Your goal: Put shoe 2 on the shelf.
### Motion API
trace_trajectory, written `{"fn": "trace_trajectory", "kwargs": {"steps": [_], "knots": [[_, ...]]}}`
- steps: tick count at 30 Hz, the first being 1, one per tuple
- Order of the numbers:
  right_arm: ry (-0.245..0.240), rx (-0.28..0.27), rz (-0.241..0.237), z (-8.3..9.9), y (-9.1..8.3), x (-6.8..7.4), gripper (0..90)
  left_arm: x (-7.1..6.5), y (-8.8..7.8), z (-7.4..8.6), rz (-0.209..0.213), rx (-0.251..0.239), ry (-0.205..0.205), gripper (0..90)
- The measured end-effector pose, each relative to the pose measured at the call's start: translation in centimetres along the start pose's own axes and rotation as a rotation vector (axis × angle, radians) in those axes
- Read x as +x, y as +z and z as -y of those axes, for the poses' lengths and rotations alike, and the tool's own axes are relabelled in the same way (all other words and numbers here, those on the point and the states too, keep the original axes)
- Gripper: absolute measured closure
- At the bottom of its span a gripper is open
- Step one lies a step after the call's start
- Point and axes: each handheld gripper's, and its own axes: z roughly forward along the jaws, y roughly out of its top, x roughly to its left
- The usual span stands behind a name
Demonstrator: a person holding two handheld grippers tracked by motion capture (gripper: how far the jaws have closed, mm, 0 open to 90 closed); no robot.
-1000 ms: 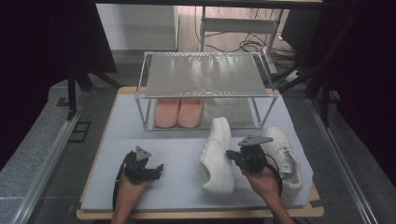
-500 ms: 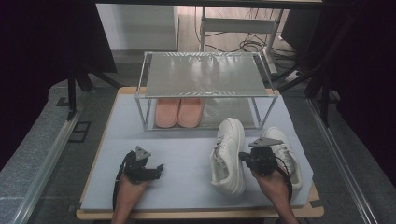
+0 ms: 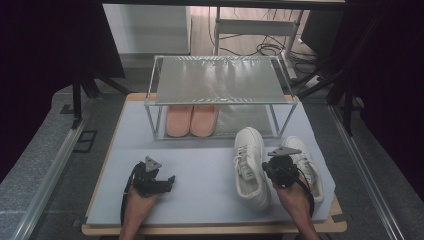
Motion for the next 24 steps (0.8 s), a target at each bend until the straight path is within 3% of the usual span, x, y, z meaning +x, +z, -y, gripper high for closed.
{"fn": "trace_trajectory", "kwargs": {"steps": [5,14,20,24], "knots": [[-0.003,0.026,0.04,-0.1,0.2,0.1,90.0,0.0,0.0,0.0,0.002,0.001,-0.001,13.5],[0.009,0.023,0.057,-0.4,0.6,0.2,90.0,0.0,0.0,0.0,0.002,0.001,-0.001,13.5],[0.018,0.052,0.086,-0.3,1.5,0.0,90.0,0.0,0.0,0.0,0.002,0.002,-0.001,13.5],[0.02,0.051,0.047,-0.2,2.0,0.3,90.0,0.0,0.0,0.0,0.002,0.001,-0.001,13.5]]}}
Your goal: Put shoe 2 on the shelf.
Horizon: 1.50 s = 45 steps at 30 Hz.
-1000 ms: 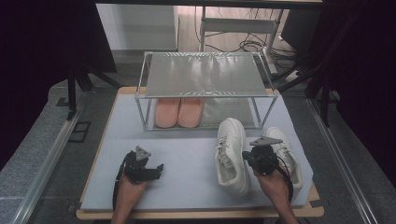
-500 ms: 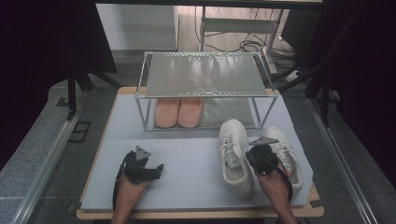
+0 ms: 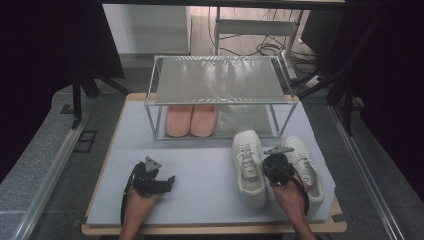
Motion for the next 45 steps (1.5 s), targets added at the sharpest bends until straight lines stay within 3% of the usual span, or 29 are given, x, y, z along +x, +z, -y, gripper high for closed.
{"fn": "trace_trajectory", "kwargs": {"steps": [4,11,17,21,22,26,34,41,45], "knots": [[0.009,0.016,-0.076,0.1,1.3,0.6,89.9,0.0,0.0,0.0,-0.003,-0.001,0.002,13.6],[-0.001,-0.009,-0.123,-0.3,2.2,1.5,89.9,0.0,0.0,0.0,-0.003,-0.002,0.002,13.6],[-0.016,-0.036,-0.2,-0.5,2.7,2.2,89.8,-0.1,0.0,0.0,-0.005,-0.002,0.005,13.6],[0.004,-0.064,-0.242,-0.2,1.8,1.7,89.7,0.0,0.0,0.0,-0.001,-0.001,0.001,13.6],[-0.006,-0.079,-0.256,-0.1,0.7,1.5,89.7,0.0,0.0,0.0,-0.002,-0.001,0.002,13.6],[-0.018,-0.101,-0.286,0.1,-0.9,1.4,89.8,-0.1,0.0,0.0,-0.004,-0.002,0.004,13.6],[-0.047,-0.119,-0.39,0.4,-3.3,2.7,89.7,0.0,0.0,0.0,-0.002,-0.001,0.001,13.6],[-0.092,-0.12,-0.454,-0.4,-3.2,4.8,89.6,-0.1,0.0,0.0,-0.005,-0.002,0.005,13.7],[-0.114,-0.08,-0.451,-0.2,-2.0,5.4,89.7,-0.1,0.0,0.0,-0.005,-0.003,0.007,13.7]]}}
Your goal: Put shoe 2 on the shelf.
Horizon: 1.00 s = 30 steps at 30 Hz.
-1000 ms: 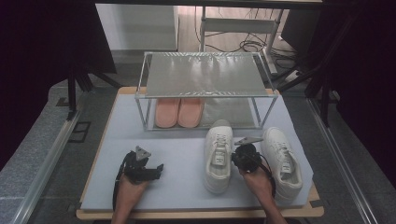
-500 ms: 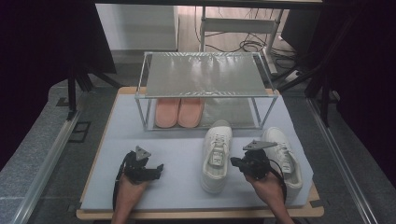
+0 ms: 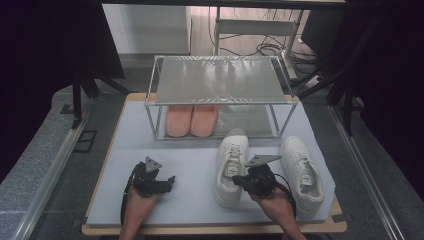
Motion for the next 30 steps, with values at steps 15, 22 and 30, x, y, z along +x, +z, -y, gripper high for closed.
{"fn": "trace_trajectory", "kwargs": {"steps": [15,22,30], "knots": [[0.017,0.044,0.059,1.5,-2.1,-2.5,89.8,-0.1,0.0,0.0,-0.001,-0.004,-0.004,13.9],[0.03,0.05,0.079,1.9,-3.1,-3.3,87.9,0.0,0.0,0.0,0.001,0.0,-0.001,13.8],[0.033,0.028,0.131,1.3,-5.7,-3.8,80.9,0.0,0.0,0.0,0.0,-0.001,-0.002,13.8]]}}
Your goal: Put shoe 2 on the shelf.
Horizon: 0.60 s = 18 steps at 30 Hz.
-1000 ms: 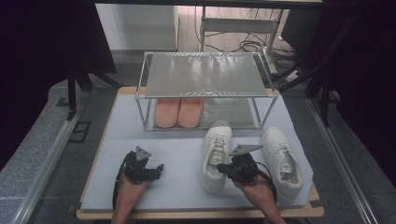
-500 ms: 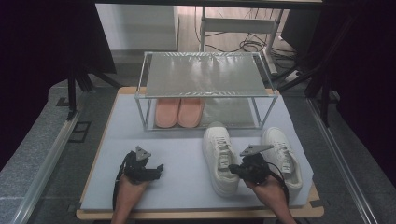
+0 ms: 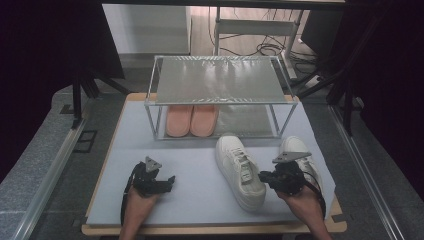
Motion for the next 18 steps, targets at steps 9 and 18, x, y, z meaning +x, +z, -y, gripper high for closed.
{"fn": "trace_trajectory", "kwargs": {"steps": [9,18], "knots": [[0.023,0.07,-0.02,-0.8,0.7,-0.7,68.9,0.0,0.0,0.0,0.0,0.0,0.0,13.8],[0.03,0.205,-0.008,-1.5,3.2,-1.0,57.7,0.0,0.0,0.0,0.0,-0.004,-0.004,13.8]]}}
